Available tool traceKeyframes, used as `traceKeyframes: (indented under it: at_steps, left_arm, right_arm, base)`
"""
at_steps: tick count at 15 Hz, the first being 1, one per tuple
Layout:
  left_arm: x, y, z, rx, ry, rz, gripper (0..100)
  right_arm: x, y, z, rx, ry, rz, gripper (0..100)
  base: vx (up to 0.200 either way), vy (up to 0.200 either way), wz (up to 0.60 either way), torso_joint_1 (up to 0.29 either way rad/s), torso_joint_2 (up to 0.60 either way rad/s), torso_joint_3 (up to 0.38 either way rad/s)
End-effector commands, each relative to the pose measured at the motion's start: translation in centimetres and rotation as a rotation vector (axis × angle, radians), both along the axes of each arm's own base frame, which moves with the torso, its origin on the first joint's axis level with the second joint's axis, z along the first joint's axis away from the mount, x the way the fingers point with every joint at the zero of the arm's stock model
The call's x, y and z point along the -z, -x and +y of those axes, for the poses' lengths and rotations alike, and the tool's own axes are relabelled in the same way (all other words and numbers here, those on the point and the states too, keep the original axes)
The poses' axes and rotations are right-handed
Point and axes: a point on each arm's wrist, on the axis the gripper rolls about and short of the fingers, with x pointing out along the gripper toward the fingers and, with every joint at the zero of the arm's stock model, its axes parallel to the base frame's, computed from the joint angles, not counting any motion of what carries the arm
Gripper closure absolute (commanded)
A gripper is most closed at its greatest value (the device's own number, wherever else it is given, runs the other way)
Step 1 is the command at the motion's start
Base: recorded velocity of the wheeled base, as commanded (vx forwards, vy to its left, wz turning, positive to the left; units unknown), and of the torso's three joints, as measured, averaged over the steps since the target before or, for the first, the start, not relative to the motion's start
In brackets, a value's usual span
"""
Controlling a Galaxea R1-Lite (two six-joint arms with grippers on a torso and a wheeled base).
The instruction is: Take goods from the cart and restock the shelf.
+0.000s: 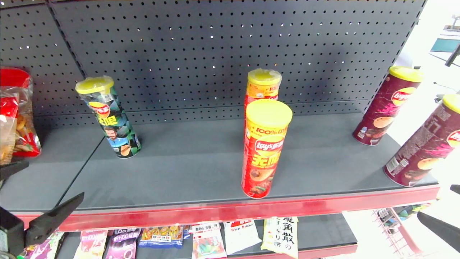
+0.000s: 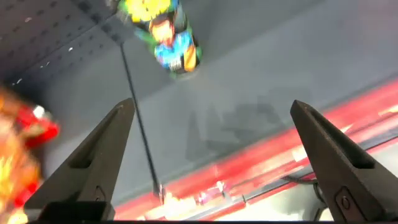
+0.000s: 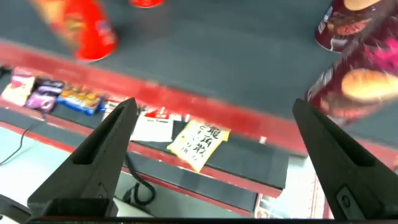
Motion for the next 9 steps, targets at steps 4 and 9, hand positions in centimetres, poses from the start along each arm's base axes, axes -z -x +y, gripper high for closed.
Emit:
traceKeyframes:
  at_steps: [4, 9]
  left_arm:
    - [0.7, 1.3, 0.6, -0.007, 0.001, -0.023, 0]
    - [1.2, 2.3, 0.9, -0.006, 0.005, -0.04, 0]
  right_arm:
    - [0.3, 0.4, -0.1, 0.0, 0.0, -0.005, 0]
    - [0.5, 0.6, -0.1, -0.006, 0.013, -0.013, 0]
  base:
    - [-0.1, 0.0, 0.0, -0.009, 0.0, 0.004]
    - [0.0, -0.08, 0.0, 0.007, 0.0, 0.0]
